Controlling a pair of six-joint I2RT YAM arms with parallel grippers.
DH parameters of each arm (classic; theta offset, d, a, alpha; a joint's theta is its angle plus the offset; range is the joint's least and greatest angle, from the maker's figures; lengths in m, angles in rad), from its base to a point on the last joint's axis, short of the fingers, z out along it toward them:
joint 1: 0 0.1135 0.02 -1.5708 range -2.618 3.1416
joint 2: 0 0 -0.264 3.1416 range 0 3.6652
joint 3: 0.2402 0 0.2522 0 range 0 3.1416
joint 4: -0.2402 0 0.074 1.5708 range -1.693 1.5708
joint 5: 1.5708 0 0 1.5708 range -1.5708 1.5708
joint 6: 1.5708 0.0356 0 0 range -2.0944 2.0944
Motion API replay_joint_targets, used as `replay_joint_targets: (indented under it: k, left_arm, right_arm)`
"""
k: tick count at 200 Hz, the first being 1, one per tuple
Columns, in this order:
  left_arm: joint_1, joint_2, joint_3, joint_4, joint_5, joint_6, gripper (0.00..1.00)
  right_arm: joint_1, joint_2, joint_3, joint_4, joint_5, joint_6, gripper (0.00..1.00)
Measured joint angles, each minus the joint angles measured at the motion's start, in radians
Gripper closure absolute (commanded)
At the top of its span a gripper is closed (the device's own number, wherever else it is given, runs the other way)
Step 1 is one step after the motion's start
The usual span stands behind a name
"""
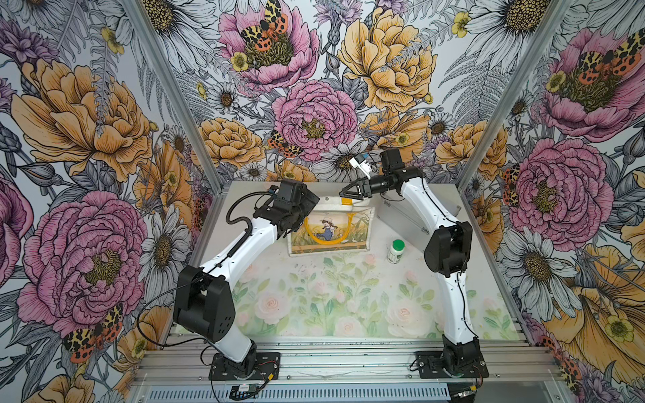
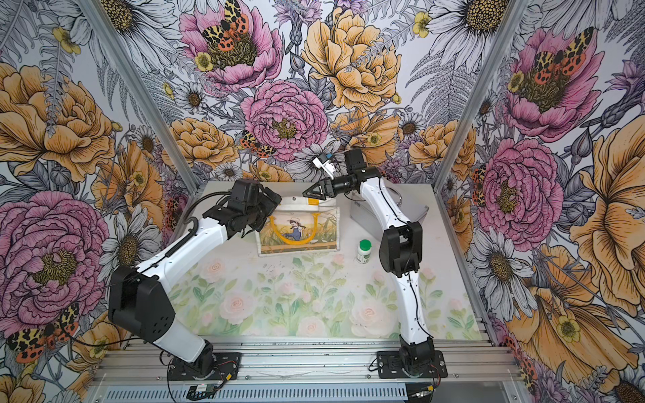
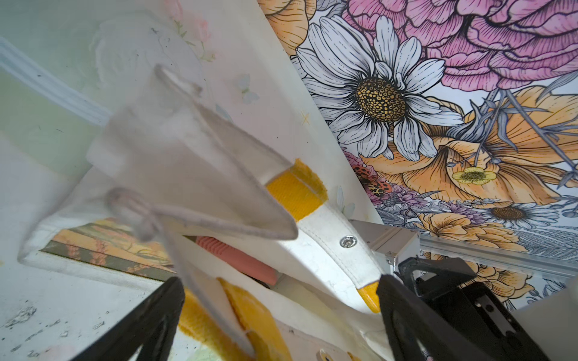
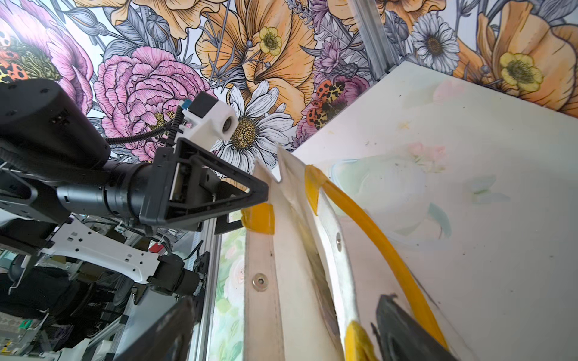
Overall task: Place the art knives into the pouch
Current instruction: Close the pouch at the center of the board.
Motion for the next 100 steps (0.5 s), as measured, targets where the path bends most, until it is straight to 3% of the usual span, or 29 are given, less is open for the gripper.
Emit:
replay_joint_targets:
  k: [58,100]
  left_arm:
    - [0.001,0.032,0.064,-0.019,-0.004,0.032,0.01]
    - [0.001,0.068,0.093,-0.035,-0.004,0.037,0.01]
  right_arm:
    - [0.0,-0.006,-0.105,-0.014,0.123,-0.01,0.1]
    - [0.007,-0.027,-0.119,-0.014,0.132,-0.02,0.1]
